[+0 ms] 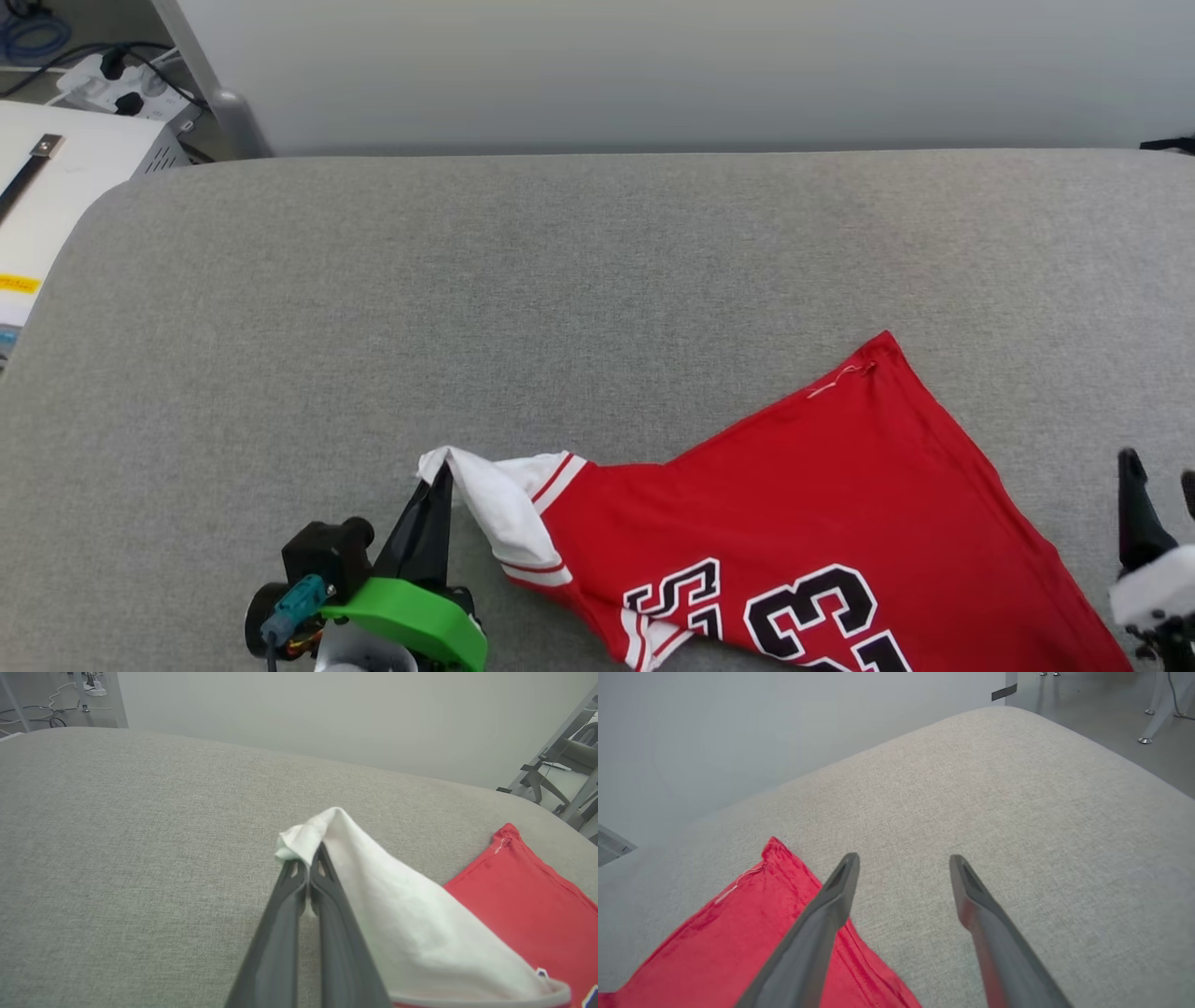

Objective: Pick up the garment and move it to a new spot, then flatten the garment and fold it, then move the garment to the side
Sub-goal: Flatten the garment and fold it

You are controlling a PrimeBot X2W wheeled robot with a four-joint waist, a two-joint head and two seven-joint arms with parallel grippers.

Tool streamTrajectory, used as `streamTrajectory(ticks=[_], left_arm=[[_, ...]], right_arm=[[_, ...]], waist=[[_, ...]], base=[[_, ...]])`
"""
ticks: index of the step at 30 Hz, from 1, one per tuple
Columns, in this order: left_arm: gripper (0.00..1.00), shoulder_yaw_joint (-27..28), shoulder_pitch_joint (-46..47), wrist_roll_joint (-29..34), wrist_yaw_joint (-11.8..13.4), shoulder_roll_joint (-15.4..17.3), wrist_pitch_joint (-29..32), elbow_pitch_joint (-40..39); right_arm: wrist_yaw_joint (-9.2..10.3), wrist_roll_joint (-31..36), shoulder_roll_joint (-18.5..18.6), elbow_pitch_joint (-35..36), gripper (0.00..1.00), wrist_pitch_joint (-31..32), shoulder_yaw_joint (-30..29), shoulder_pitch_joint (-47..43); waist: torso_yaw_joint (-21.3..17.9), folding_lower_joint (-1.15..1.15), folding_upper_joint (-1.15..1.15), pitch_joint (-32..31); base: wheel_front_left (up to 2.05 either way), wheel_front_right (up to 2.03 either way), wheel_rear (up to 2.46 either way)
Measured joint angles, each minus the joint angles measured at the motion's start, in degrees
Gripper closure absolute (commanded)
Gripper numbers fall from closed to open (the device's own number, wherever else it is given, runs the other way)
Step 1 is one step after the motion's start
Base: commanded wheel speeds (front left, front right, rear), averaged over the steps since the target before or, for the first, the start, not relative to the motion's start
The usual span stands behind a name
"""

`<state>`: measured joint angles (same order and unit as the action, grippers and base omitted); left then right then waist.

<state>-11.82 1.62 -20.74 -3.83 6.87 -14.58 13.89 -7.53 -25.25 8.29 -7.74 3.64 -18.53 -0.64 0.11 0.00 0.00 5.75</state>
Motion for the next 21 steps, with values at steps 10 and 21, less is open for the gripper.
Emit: streamTrajectory(ticks=[10, 21], left_arm=[[1.00, -2.82, 4.31, 0.16, -0.70, -1.64, -0.04, -1.00], [1.00, -4.87, 8.67, 0.59, -1.63, -2.83, -0.07, -2.29]], right_arm=[[0.00, -2.00, 12.85, -8.91, 0.00, 16.06, 17.46, 17.89], [0.01, -5.81, 19.47, -14.71, 0.00, 37.05, 30.54, 31.68]], waist=[[3.45, 0.00, 0.00, 4.41], [7.77, 0.01, 0.00, 9.88]], base=[[0.00, 0.00, 0.00], [0.00, 0.00, 0.00]])
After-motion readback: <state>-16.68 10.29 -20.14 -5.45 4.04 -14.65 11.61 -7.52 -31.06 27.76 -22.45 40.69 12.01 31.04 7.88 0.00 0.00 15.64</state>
